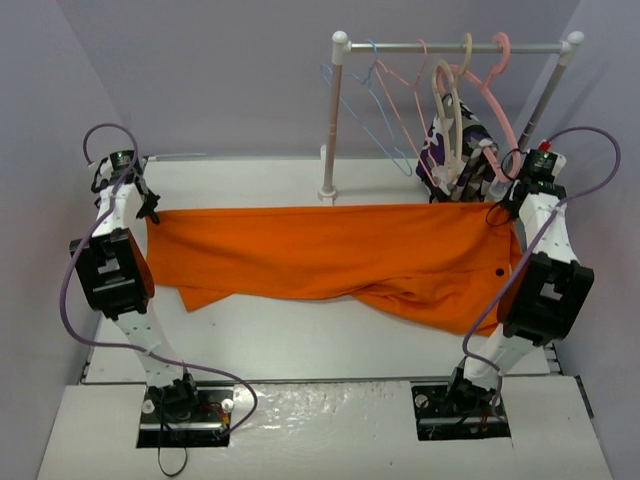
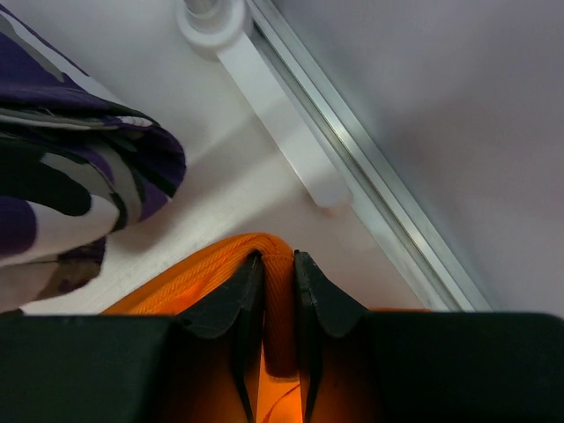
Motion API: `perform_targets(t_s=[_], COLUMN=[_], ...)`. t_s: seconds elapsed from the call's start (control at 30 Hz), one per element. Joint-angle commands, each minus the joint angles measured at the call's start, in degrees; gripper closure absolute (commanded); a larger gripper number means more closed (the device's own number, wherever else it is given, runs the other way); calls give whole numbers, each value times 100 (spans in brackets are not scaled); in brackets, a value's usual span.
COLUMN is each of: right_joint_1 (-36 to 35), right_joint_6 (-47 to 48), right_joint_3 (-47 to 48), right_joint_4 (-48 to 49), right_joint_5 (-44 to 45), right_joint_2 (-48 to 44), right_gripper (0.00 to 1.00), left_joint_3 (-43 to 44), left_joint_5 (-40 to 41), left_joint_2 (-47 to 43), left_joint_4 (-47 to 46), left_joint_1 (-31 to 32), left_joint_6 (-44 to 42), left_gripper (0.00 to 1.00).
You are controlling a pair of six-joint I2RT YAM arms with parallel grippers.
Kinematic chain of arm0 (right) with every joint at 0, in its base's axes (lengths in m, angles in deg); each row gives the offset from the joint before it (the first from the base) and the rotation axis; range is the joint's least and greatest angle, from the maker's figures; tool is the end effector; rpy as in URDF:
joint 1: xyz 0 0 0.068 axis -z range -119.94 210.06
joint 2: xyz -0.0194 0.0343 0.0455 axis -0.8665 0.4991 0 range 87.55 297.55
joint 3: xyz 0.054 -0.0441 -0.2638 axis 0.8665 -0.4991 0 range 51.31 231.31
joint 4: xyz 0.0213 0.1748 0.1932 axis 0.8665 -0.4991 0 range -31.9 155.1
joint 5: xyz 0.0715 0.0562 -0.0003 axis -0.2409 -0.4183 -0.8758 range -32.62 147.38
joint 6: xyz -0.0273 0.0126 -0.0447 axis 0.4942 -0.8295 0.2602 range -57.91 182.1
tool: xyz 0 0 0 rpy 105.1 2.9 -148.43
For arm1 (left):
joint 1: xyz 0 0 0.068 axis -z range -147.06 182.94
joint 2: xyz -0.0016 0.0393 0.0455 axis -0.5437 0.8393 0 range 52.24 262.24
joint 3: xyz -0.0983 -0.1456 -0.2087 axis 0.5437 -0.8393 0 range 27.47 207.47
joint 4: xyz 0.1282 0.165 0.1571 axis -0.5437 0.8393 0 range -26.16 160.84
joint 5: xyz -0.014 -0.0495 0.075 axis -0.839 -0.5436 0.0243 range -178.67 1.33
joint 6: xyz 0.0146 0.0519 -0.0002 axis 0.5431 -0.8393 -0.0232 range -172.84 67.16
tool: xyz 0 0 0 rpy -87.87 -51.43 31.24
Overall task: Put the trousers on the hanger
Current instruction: Flatten out the trousers at the center of the board.
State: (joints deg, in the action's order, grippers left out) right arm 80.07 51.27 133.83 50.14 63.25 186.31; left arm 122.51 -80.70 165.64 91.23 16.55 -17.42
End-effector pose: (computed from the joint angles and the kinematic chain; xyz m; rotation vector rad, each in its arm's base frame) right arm 0.3800 -0.1423 0.3069 0.6220 2.0255 -0.2038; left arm 0.4328 0.1324 0.2572 -1.0904 2.0924 0.0036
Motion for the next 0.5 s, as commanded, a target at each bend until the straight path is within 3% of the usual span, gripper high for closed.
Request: perform_targets(t_s=[0.0, 0.1, 0.13, 0.23, 0.33, 0.4, 0.47], right_joint_1=[91, 91, 91, 55, -43, -90, -165], right_joint_6=[186, 209, 212, 183, 79, -54, -276], right_joint_3=[695, 898, 976, 1069, 866, 574, 66], right_joint_4=[876, 890, 877, 813, 728, 650, 607], right_joint_5=[-149, -157, -198, -341, -384, -418, -378], right_joint_2=[410, 627, 664, 563, 155, -184, -661], right_gripper=[99, 79, 71, 44, 34, 31, 29], left_joint_3=[910, 1219, 1335, 1613, 1434, 845, 171], left_joint_5=[133, 95, 57, -181, -418, -517, -590], left_joint_2=[367, 697, 776, 773, 276, -229, -833], left_joint_4=[-536, -536, -521, -509, -589, -714, -748], left_joint_1=[43, 81, 83, 85, 111, 134, 165], left_joint_6=[17, -126, -177, -362, -506, -574, -501], left_gripper=[100, 100, 95, 64, 44, 31, 28])
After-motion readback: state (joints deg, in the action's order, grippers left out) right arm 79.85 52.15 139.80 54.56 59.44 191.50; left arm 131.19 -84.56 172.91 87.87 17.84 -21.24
